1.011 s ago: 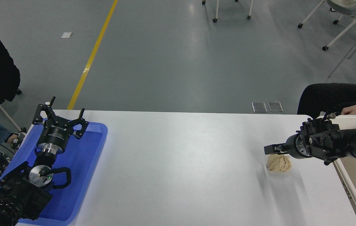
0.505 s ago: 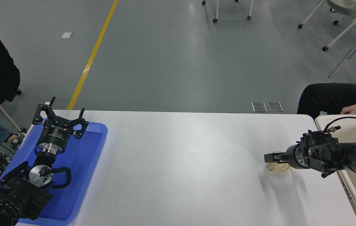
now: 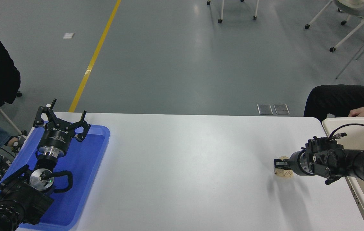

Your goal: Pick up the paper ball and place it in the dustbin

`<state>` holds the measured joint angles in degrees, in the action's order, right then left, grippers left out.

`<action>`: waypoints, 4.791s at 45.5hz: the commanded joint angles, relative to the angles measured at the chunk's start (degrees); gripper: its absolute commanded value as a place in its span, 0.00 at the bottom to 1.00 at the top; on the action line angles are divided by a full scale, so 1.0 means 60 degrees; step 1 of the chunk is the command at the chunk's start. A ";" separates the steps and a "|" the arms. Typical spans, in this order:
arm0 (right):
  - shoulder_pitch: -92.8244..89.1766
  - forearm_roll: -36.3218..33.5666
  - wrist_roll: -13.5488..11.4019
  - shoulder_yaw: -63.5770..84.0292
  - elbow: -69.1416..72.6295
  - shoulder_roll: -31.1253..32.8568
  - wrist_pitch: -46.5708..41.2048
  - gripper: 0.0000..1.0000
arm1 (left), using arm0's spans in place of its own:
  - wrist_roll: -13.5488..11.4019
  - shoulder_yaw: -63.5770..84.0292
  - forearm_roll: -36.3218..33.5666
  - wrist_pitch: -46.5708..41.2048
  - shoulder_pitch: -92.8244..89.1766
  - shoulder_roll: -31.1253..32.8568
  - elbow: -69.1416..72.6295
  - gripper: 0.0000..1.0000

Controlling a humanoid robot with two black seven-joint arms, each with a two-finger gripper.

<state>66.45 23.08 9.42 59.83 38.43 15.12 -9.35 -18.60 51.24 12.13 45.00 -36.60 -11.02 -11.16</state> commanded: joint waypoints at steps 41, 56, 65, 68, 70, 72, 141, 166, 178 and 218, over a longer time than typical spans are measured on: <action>0.9682 0.1852 0.0056 0.2157 0.6192 0.1699 -0.3919 0.00 | 0.0010 0.0000 0.0000 0.0000 -0.0008 0.0020 0.0000 1.00; 0.9711 0.2160 0.0012 0.2303 0.6222 0.1713 -0.4022 0.00 | 0.0010 0.0000 0.0000 0.0000 -0.0008 0.0020 0.0000 1.00; 0.9535 0.2745 0.0055 0.2874 0.5944 0.1815 -0.4022 0.00 | 0.0010 0.0000 0.0000 0.0000 -0.0008 0.0020 0.0000 1.00; 0.9346 0.2950 0.0070 0.3035 0.5666 0.2181 -0.4007 0.00 | 0.0010 0.0000 0.0000 0.0000 -0.0008 0.0020 0.0000 1.00; 0.9083 0.3082 0.0070 0.3036 0.5345 0.2488 -0.4007 0.00 | 0.0010 0.0000 0.0000 0.0000 -0.0008 0.0020 0.0000 1.00; 0.8775 0.3287 0.0070 0.2992 0.4862 0.2752 -0.4007 0.00 | 0.0010 0.0000 0.0000 0.0000 -0.0008 0.0020 0.0000 1.00; -0.4542 -0.0491 0.0612 -0.1491 -0.5995 0.2197 -0.0126 0.08 | -0.0005 0.0000 0.0000 0.0000 0.0021 -0.0024 0.0000 1.00; -0.4454 -0.0535 0.0656 -0.1915 -0.6025 0.2241 -0.0067 1.00 | -0.0020 0.0000 0.0000 0.0000 0.0006 -0.0039 0.0000 1.00; -0.4088 -0.0579 0.0715 -0.2807 -0.6010 0.2285 0.0167 1.00 | -0.0005 0.0000 0.0000 0.0000 0.0007 -0.0039 0.0000 1.00; -0.5245 -0.1325 0.0700 -1.8190 0.0010 0.1773 -0.0359 1.00 | -0.0020 0.0000 0.0000 0.0000 0.0021 -0.0039 0.0000 1.00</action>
<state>38.67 18.94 13.63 -35.90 26.36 28.80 -9.06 -18.72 51.24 12.14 45.00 -36.47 -11.25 -11.16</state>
